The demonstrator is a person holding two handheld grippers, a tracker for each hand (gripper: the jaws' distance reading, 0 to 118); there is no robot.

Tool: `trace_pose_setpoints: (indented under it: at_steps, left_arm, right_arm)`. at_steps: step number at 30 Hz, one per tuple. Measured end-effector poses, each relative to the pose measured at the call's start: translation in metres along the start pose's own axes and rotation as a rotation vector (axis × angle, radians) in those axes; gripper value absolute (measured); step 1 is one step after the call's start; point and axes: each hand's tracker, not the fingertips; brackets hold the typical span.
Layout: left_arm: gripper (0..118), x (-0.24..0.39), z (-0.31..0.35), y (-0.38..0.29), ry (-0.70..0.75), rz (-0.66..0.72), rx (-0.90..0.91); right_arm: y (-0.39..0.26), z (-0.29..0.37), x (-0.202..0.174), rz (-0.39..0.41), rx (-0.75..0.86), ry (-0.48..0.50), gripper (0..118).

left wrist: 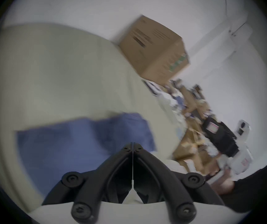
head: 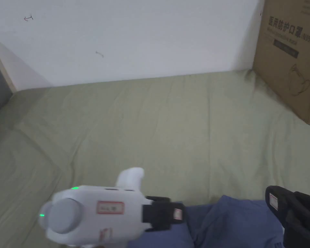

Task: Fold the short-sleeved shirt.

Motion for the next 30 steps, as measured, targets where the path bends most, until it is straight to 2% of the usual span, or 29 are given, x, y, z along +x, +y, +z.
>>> trace_pose_setpoints:
  at_steps: [1, 4, 5, 7, 8, 10, 12, 14, 17, 20, 24, 25, 26, 27, 28, 29, 30]
  left_arm:
    - [12, -0.017, 0.014, 0.003, 0.068, 0.006, 0.011]
    - [100, -0.075, 0.048, -0.003, 0.148, 0.047, 0.034]
    - [118, -0.095, 0.057, -0.009, 0.144, 0.072, 0.032]
    - [118, -0.124, 0.075, -0.02, 0.048, 0.163, 0.059]
    - [118, -0.125, 0.073, -0.027, 0.036, 0.238, 0.018]
    - [118, -0.146, 0.068, -0.035, -0.038, 0.423, -0.065]
    - [118, -0.18, 0.051, -0.044, -0.179, 0.627, -0.147]
    - [118, -0.196, 0.031, -0.055, -0.274, 0.782, -0.163]
    - [118, -0.219, -0.008, -0.06, -0.301, 0.76, -0.18]
    - [118, -0.194, -0.032, -0.053, -0.401, 0.678, -0.187]
    - [115, -0.174, -0.042, -0.047, -0.296, 0.592, -0.178]
    - [109, -0.17, -0.04, -0.046, -0.255, 0.557, -0.168]
    - [81, -0.165, -0.036, -0.045, -0.207, 0.492, -0.153]
    - [39, -0.161, -0.032, -0.044, -0.14, 0.423, -0.139]
    - [16, -0.159, -0.031, -0.044, -0.018, 0.35, -0.141]
    - [16, -0.158, -0.031, -0.046, 0.077, 0.318, -0.162]
    - [16, -0.158, -0.031, -0.049, 0.009, 0.391, -0.175]
  right_arm:
    - [0.001, 0.0, 0.0, 0.0, -0.001, -0.002, 0]
    - [0.003, -0.003, -0.002, 0.004, -0.013, -0.018, 0]
    - [0.004, -0.004, -0.002, 0.003, -0.018, -0.022, 0]
    - [0.006, -0.006, -0.004, -0.007, -0.027, -0.027, 0]
    - [0.006, -0.006, -0.005, -0.011, -0.027, -0.025, 0]
    - [0.007, -0.009, -0.009, -0.014, -0.032, -0.02, 0]
    - [0.008, -0.014, -0.013, -0.021, -0.051, -0.013, 0]
    - [0.008, -0.017, -0.016, -0.036, -0.065, -0.008, 0]
    - [0.011, -0.021, -0.018, -0.084, -0.078, 0.009, 0]
    - [0.014, -0.024, -0.024, -0.066, -0.075, 0.013, 0]
    - [0.015, -0.028, -0.027, -0.05, -0.084, 0.017, 0]
    - [0.015, -0.028, -0.027, -0.054, -0.084, 0.02, 0]
    - [0.014, -0.028, -0.027, -0.057, -0.084, 0.021, 0]
    - [0.013, -0.029, -0.027, -0.058, -0.084, 0.019, 0]
    - [0.012, -0.029, -0.026, -0.059, -0.085, 0.018, 0]
    - [0.01, -0.029, -0.026, -0.06, -0.088, 0.019, 0]
    - [0.01, -0.03, -0.025, -0.062, -0.093, 0.019, 0]
